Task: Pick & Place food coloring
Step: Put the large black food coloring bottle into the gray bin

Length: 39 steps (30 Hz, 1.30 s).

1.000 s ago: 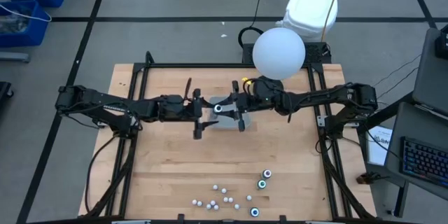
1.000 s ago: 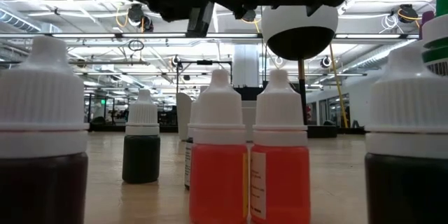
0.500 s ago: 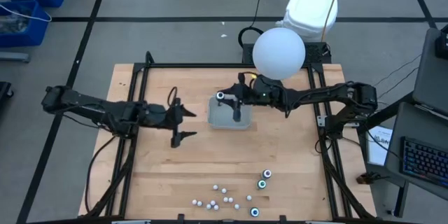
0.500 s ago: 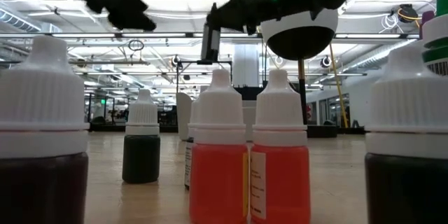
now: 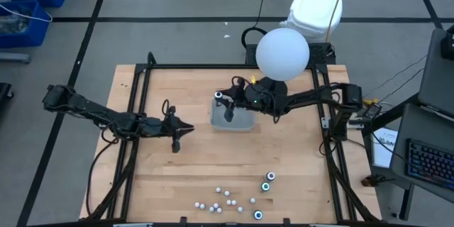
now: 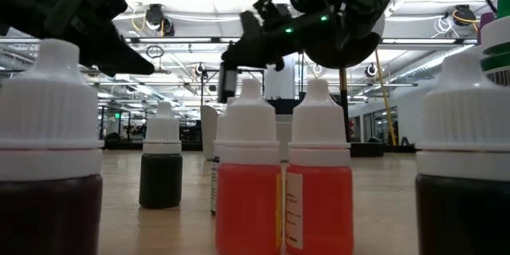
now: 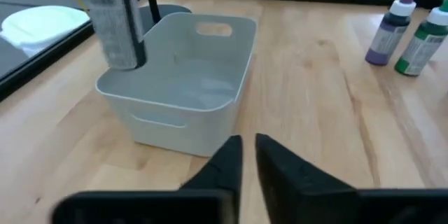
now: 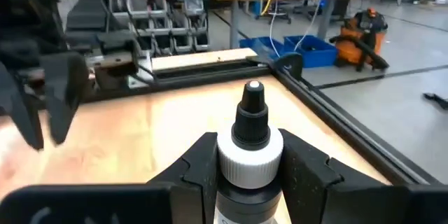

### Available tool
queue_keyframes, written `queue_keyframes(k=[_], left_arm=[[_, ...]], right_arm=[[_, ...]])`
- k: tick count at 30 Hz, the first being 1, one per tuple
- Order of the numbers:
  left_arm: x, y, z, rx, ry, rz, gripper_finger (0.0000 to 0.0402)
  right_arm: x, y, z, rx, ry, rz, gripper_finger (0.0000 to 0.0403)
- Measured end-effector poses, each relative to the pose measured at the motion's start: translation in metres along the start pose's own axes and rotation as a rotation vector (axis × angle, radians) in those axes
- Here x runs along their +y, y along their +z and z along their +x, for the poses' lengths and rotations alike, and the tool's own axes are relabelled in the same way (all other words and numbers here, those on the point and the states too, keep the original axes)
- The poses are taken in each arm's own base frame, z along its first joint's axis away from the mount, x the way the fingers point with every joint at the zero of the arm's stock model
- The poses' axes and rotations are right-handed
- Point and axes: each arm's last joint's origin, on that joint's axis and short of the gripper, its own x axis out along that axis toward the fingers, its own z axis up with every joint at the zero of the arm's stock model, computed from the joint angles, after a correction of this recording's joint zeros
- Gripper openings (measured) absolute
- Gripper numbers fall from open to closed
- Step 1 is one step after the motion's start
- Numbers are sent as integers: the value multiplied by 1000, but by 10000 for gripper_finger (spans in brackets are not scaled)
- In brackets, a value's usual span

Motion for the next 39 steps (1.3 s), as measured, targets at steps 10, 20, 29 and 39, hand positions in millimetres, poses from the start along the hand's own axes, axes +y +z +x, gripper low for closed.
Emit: queue_keyframes(k=[10,20,29,39], left_arm=[[0,0,0,-4,-5,16,28],[0,0,0,-6,-3,13,39],[0,0,0,-6,-1,8,40],[0,0,0,-7,-1,-3,40]], right_arm=[[6,-14,9,53,-63,5,107],[21,-34,14,94,-82,-2,107],[22,-50,23,75,-110,17,107],[20,-51,22,89,-160,11,107]])
